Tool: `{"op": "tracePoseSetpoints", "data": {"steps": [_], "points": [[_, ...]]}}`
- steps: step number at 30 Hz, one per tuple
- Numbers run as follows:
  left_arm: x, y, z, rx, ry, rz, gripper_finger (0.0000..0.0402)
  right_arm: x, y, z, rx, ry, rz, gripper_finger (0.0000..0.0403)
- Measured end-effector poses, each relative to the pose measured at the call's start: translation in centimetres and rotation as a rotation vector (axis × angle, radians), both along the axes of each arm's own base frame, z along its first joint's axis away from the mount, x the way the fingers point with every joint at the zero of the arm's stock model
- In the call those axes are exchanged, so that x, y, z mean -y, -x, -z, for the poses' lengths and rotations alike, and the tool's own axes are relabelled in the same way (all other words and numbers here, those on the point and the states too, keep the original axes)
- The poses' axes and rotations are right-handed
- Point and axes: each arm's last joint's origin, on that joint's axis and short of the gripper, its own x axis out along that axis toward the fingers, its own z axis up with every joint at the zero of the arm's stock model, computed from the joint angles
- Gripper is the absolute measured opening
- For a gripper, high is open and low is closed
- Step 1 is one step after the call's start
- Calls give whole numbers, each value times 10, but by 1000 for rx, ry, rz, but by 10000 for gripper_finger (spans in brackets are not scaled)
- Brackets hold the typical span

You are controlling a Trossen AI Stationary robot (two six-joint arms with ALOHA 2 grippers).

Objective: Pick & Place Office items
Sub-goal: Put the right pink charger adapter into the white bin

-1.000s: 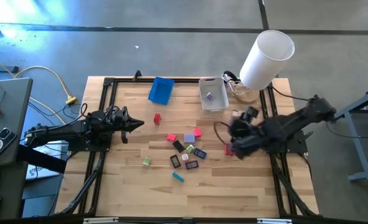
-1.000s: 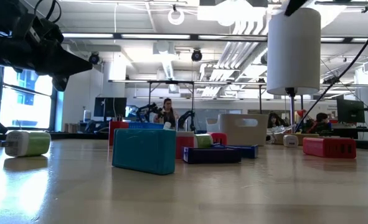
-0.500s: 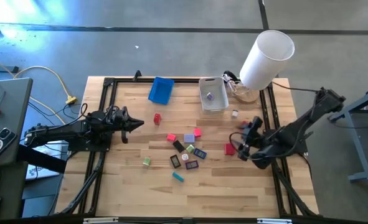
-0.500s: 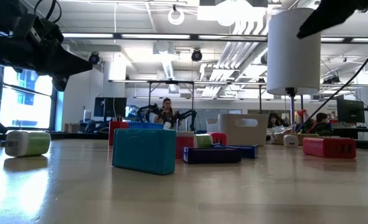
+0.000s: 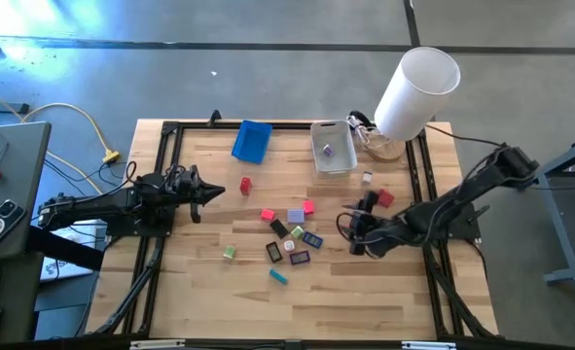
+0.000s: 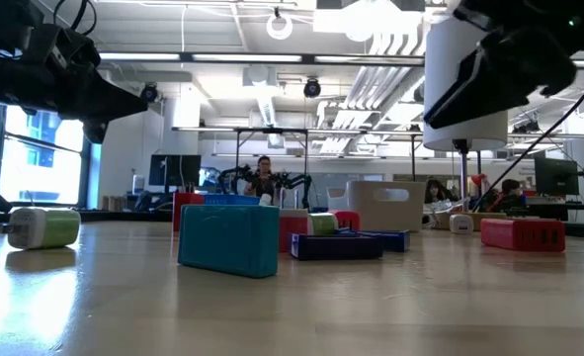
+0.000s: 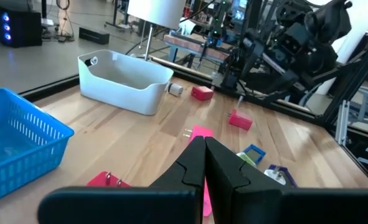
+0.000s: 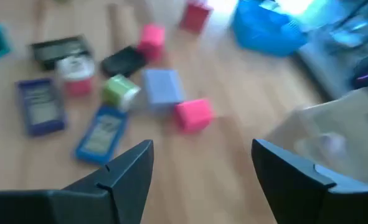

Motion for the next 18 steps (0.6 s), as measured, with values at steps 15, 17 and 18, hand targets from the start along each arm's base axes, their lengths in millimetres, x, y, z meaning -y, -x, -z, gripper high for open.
{"op": "tracePoseSetpoints", "data": {"steps": [15, 17, 18], "points": [[0, 0, 0, -10, -33, -2, 2, 17, -6, 6, -91, -188, -7, 260], [0, 0, 0, -10, -33, -2, 2, 18, -6, 6, -97, -177, -16, 260], [0, 0, 0, -10, -33, -2, 2, 18, -6, 7, -100, -173, -21, 260]]}}
